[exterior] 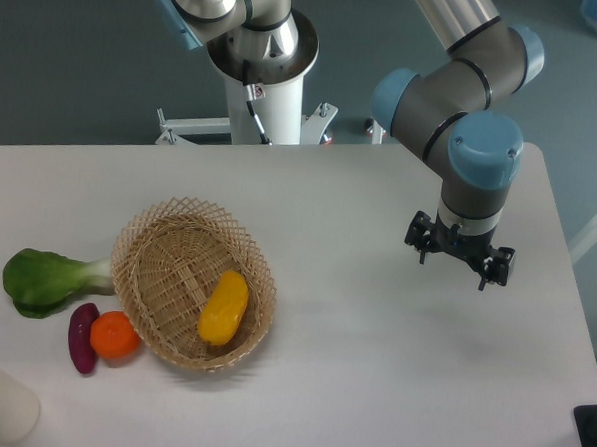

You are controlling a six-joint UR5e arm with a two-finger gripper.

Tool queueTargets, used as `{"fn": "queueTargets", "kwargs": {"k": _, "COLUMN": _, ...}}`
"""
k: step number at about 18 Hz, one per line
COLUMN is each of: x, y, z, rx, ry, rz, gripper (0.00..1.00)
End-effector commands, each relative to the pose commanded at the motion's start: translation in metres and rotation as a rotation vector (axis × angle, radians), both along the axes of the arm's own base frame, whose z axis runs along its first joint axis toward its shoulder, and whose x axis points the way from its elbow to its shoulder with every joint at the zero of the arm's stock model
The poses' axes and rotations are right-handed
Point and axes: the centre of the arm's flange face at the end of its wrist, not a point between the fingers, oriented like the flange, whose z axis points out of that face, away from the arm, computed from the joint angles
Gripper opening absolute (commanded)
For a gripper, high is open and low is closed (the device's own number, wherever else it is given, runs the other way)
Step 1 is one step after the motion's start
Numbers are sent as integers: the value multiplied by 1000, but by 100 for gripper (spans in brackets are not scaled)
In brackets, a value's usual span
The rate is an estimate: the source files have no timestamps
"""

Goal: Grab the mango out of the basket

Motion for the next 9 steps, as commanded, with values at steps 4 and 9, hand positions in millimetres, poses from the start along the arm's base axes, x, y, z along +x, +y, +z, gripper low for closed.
{"fn": "queueTargets", "kwargs": {"k": 4, "x": 0, "y": 0, "z": 1, "rx": 3, "ry": 3, "rz": 0, "gripper": 100}}
{"fn": "queueTargets", "kwargs": {"k": 9, "x": 1, "y": 1, "z": 3, "rx": 11, "ry": 8, "rz": -2, "gripper": 100}}
